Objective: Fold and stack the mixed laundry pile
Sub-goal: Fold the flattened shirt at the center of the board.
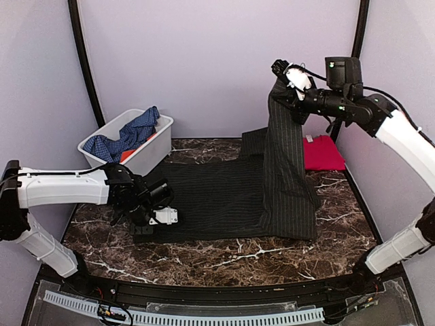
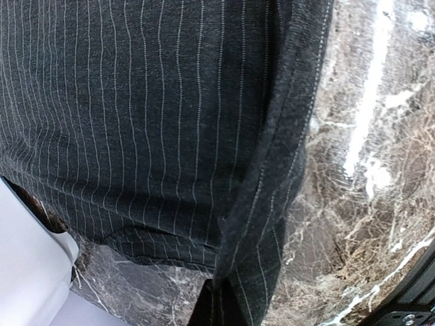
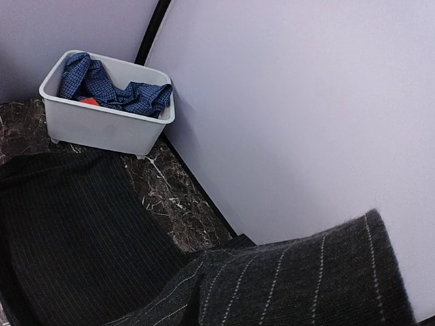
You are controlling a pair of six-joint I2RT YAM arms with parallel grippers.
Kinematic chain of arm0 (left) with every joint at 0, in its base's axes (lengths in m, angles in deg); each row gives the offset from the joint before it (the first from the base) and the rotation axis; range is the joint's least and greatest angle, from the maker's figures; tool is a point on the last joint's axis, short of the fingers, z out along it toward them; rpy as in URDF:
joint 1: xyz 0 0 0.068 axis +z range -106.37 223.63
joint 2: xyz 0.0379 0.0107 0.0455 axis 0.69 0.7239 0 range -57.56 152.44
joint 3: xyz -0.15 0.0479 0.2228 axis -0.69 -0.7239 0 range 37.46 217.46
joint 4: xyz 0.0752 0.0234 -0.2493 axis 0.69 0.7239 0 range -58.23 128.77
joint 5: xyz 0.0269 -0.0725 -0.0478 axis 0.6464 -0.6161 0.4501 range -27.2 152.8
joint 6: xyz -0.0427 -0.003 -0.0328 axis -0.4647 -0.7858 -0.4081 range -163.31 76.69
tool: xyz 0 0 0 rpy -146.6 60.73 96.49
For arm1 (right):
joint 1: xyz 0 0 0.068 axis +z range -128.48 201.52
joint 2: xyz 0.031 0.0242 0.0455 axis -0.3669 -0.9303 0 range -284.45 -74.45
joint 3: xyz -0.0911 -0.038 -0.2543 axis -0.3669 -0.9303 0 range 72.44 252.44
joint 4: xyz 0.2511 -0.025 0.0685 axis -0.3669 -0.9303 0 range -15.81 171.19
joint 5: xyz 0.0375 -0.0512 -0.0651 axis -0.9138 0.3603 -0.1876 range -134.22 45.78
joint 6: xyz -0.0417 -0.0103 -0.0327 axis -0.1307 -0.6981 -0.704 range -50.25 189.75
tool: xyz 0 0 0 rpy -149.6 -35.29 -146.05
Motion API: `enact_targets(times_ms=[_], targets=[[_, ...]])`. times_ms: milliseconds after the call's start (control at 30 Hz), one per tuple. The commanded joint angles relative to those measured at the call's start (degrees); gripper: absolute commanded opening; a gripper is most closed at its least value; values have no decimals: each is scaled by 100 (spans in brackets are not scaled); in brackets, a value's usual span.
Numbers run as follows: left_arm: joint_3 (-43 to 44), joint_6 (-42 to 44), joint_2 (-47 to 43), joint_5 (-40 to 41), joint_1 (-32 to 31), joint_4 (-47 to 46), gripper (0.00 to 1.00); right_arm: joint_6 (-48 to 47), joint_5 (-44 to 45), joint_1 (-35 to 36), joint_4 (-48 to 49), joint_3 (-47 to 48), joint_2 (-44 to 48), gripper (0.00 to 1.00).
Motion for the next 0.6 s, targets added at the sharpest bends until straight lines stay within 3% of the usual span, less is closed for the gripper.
enact_targets(times_ms=[0,567], targets=[[166,390,184,103,239,-201,0,-40,-769,-449,641,501,-478,0],[287,356,1445,763,746,-903,2,-67,-1932,-768,687,2309,-2936,0]])
